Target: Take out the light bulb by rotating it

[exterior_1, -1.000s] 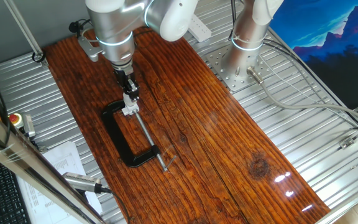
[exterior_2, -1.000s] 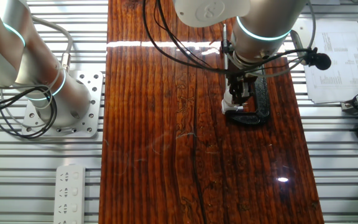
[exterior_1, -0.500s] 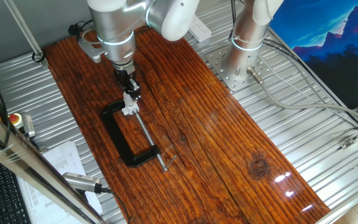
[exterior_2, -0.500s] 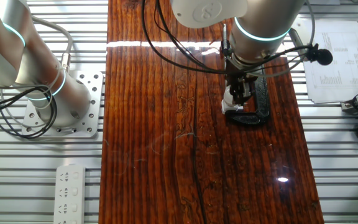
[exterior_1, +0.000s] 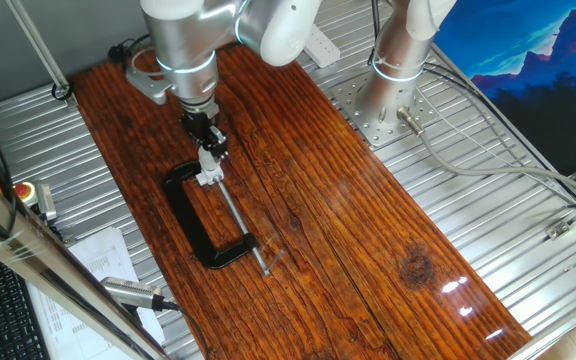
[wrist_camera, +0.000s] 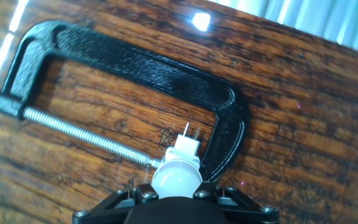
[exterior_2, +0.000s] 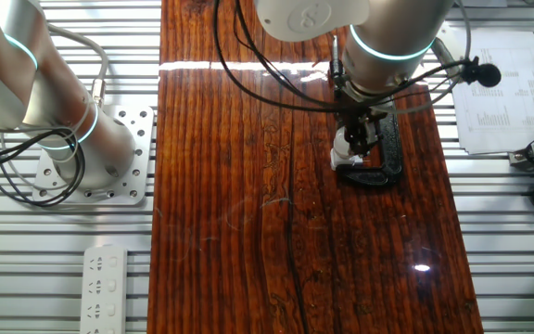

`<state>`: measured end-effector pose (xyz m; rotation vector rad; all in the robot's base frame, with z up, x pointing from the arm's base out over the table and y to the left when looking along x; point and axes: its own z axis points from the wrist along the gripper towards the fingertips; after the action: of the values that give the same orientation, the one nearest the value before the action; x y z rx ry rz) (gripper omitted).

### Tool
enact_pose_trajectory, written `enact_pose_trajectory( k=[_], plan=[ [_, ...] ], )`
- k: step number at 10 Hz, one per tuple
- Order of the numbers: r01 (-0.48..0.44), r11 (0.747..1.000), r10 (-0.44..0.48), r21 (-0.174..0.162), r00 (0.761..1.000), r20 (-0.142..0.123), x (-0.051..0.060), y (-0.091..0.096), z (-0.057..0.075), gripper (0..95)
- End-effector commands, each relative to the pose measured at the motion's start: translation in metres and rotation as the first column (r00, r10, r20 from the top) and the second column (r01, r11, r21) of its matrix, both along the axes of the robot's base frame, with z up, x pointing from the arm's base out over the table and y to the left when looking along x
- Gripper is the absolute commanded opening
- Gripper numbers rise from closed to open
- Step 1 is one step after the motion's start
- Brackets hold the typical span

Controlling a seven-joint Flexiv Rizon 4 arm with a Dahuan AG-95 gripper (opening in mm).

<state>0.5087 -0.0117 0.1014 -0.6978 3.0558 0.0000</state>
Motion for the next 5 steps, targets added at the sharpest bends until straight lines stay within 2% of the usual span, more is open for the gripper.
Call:
enact_pose_trajectory(
  k=[1,2,5],
  plan=[
    [-0.106,0.994,0.106,-0.003,0.994,-0.003,0.0001,0.0011,-0.0004,0.0],
    [-0.118,0.993,0.118,-0.003,0.993,-0.003,0.0002,0.0011,-0.0004,0.0],
    [-0.253,0.967,0.253,-0.012,0.967,-0.005,0.0002,0.0011,-0.0004,0.0]
  ],
)
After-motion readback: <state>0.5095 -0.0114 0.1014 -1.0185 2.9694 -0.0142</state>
